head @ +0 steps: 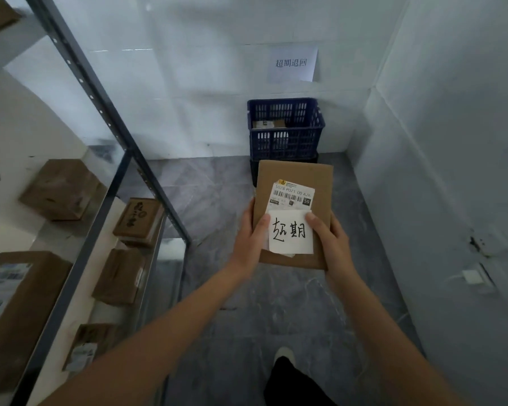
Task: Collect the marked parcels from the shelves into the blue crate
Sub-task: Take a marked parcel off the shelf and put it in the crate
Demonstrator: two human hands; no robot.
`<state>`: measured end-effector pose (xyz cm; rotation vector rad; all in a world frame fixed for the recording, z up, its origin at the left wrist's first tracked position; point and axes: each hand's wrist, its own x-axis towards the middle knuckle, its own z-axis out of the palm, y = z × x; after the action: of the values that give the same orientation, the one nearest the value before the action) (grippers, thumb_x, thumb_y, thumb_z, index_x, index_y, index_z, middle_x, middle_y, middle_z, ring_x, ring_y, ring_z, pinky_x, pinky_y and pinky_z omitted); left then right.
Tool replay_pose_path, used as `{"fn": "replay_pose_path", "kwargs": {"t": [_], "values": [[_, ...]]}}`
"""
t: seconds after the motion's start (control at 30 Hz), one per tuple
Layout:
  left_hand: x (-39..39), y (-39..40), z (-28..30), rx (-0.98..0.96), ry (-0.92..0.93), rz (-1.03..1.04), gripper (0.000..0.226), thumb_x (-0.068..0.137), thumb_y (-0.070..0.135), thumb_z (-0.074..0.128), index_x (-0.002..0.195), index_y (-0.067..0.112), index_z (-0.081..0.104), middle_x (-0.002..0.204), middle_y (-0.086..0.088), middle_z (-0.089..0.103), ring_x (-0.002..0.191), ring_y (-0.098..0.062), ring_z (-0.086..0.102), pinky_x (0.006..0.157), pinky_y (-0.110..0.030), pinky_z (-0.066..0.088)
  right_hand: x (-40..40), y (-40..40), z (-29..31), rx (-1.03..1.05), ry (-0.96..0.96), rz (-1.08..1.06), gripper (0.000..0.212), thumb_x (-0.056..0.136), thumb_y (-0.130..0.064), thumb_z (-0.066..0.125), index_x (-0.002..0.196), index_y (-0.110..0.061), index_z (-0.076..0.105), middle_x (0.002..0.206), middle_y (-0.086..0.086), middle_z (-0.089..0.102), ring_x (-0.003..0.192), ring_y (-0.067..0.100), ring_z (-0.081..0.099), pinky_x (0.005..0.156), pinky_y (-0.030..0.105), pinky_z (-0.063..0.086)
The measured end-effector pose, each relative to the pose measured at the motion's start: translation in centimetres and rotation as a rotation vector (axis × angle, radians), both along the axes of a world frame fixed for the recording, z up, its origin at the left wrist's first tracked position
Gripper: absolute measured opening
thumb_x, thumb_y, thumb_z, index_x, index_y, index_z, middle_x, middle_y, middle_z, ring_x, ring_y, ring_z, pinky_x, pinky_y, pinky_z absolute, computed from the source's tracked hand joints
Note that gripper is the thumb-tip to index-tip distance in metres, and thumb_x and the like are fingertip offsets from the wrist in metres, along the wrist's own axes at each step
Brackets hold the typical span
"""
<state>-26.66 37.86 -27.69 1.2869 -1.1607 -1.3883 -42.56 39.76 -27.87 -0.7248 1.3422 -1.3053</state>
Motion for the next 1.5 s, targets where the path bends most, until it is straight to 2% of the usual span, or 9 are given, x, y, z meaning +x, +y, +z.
{"fn": "replay_pose_path", "kwargs": {"t": [0.23, 0.43, 0.57, 0.8, 0.9, 1.07, 1.27, 1.4, 1.5], "values": [[-4.5, -8.9, -0.6, -0.007, -0.032, 0.041, 0.048, 0.099, 0.035, 0.048, 0.144, 0.030, 0.031, 0.120, 0.005, 0.064, 0.094, -0.005, 0.069, 0.070, -0.020, 0.057, -4.5, -9.6, -0.6, 0.024, 0.002, -0.008, 0.055, 0.077, -0.037, 0.076, 0.128, -0.028, 0.058, 0.107, 0.000, 0.074, 0.091, 0.017, 0.073, 0.069, 0.028, 0.058], [-6.6, -17.7, -1.8, 0.036, -0.005, 0.030, 0.050, 0.099, 0.036, 0.047, 0.145, 0.029, 0.030, 0.121, 0.002, 0.065, 0.098, -0.011, 0.069, 0.079, -0.035, 0.059, -6.4, -18.4, -1.6, 0.069, -0.016, -0.016, 0.053, 0.081, -0.034, 0.075, 0.130, -0.026, 0.056, 0.109, 0.002, 0.074, 0.092, 0.018, 0.073, 0.073, 0.034, 0.059], [-7.3, -24.8, -3.3, 0.046, 0.006, 0.037, 0.051, 0.099, 0.035, 0.048, 0.146, 0.026, 0.029, 0.123, -0.002, 0.064, 0.096, -0.012, 0.070, 0.073, -0.028, 0.059, -7.1, -25.0, -1.9, 0.072, 0.016, -0.020, 0.057, 0.081, -0.035, 0.074, 0.134, -0.026, 0.052, 0.108, 0.000, 0.074, 0.087, 0.013, 0.073, 0.062, 0.021, 0.056], [-8.3, -35.3, -3.3, 0.088, 0.006, -0.003, 0.052, 0.099, 0.036, 0.047, 0.147, 0.028, 0.028, 0.124, 0.000, 0.063, 0.098, -0.012, 0.069, 0.077, -0.031, 0.059, -8.2, -35.1, -1.8, 0.115, 0.035, -0.052, 0.058, 0.082, -0.034, 0.073, 0.135, -0.025, 0.052, 0.102, -0.003, 0.075, 0.081, 0.010, 0.073, 0.057, 0.017, 0.054], [-9.0, -38.7, -3.0, 0.108, 0.007, -0.003, 0.052, 0.099, 0.036, 0.047, 0.147, 0.029, 0.028, 0.126, -0.002, 0.062, 0.103, -0.015, 0.067, 0.082, -0.034, 0.059, -8.8, -38.5, -2.3, 0.137, 0.046, -0.050, 0.065, 0.081, -0.037, 0.074, 0.138, -0.025, 0.047, 0.111, 0.001, 0.073, 0.087, 0.012, 0.073, 0.064, 0.023, 0.058], [-10.9, -45.0, -3.3, 0.099, 0.000, -0.008, 0.050, 0.099, 0.032, 0.047, 0.146, 0.027, 0.031, 0.121, 0.007, 0.064, 0.104, -0.011, 0.066, 0.086, -0.033, 0.057, -11.2, -45.2, -3.4, 0.228, 0.008, -0.035, 0.085, 0.077, -0.040, 0.077, 0.147, -0.024, 0.032, 0.123, 0.006, 0.067, 0.101, 0.022, 0.070, 0.092, 0.047, 0.055], [-14.0, -53.6, -4.3, 0.106, -0.013, -0.002, 0.049, 0.099, 0.033, 0.049, 0.145, 0.029, 0.032, 0.114, 0.016, 0.066, 0.101, -0.007, 0.068, 0.077, -0.025, 0.058, -15.0, -54.4, -4.4, 0.285, -0.070, 0.039, 0.068, 0.078, -0.035, 0.076, 0.137, -0.019, 0.046, 0.106, 0.006, 0.074, 0.092, 0.023, 0.073, 0.078, 0.040, 0.059], [-16.7, -59.3, -4.6, 0.131, -0.052, 0.002, 0.051, 0.098, 0.037, 0.049, 0.146, 0.032, 0.031, 0.121, 0.010, 0.064, 0.106, -0.013, 0.067, 0.089, -0.041, 0.057, -17.7, -60.0, -4.4, 0.300, -0.081, 0.057, 0.055, 0.079, -0.035, 0.075, 0.127, -0.019, 0.054, 0.097, 0.004, 0.077, 0.083, 0.020, 0.074, 0.061, 0.030, 0.058], [-18.6, -63.1, -4.9, 0.149, -0.041, 0.034, 0.053, 0.098, 0.037, 0.049, 0.146, 0.031, 0.029, 0.124, 0.008, 0.062, 0.109, -0.013, 0.065, 0.092, -0.042, 0.055, -19.3, -64.2, -4.8, 0.307, -0.045, 0.055, 0.059, 0.079, -0.038, 0.075, 0.130, -0.020, 0.052, 0.096, 0.001, 0.077, 0.083, 0.017, 0.074, 0.059, 0.028, 0.057]]}}
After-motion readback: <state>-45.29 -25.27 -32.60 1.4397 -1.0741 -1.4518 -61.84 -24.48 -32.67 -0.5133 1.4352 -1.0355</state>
